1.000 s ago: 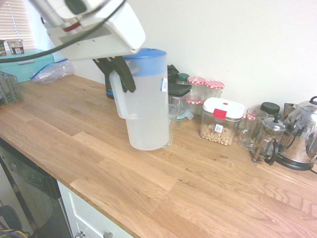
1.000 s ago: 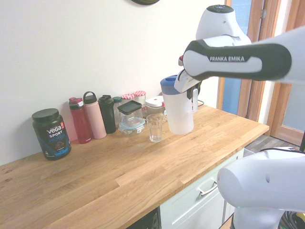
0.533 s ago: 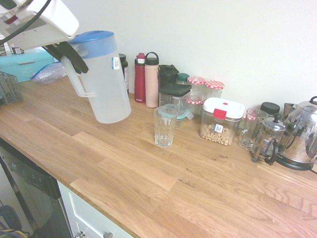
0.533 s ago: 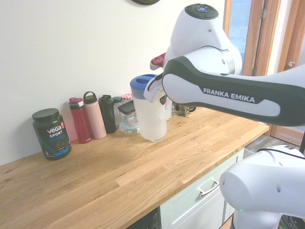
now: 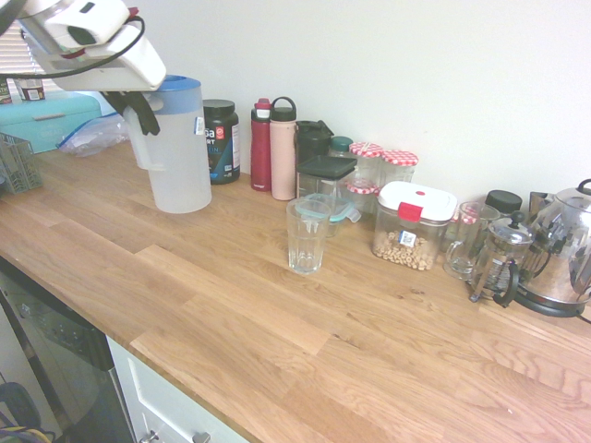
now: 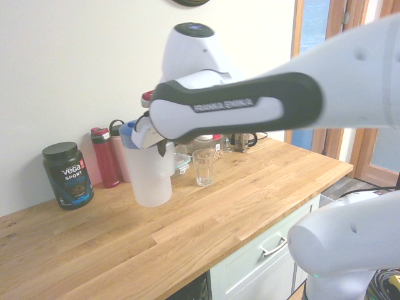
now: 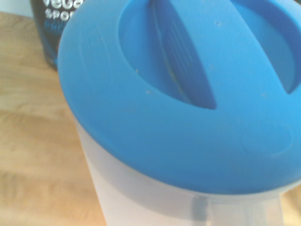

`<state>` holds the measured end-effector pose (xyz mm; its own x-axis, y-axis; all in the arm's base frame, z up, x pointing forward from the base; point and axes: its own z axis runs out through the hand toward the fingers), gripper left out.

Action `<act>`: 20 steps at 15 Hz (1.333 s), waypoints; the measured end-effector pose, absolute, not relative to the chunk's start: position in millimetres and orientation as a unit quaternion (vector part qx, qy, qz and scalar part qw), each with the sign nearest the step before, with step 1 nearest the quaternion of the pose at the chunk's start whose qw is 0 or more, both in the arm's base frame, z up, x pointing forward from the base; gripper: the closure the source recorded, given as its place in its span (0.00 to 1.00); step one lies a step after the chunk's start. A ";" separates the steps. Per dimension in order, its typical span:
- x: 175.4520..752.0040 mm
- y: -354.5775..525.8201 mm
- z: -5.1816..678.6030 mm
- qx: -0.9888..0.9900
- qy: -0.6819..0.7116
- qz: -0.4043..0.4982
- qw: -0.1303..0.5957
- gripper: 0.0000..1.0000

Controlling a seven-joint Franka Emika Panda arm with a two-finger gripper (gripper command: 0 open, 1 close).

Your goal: Pour me some water

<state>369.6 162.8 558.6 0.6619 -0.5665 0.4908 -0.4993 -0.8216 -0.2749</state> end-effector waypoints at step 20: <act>396.0 201.6 477.8 -0.924 0.282 -0.252 0.060 0.00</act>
<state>396.0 201.6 477.8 0.7141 -0.5507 0.4322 -0.4900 -0.8342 -0.2531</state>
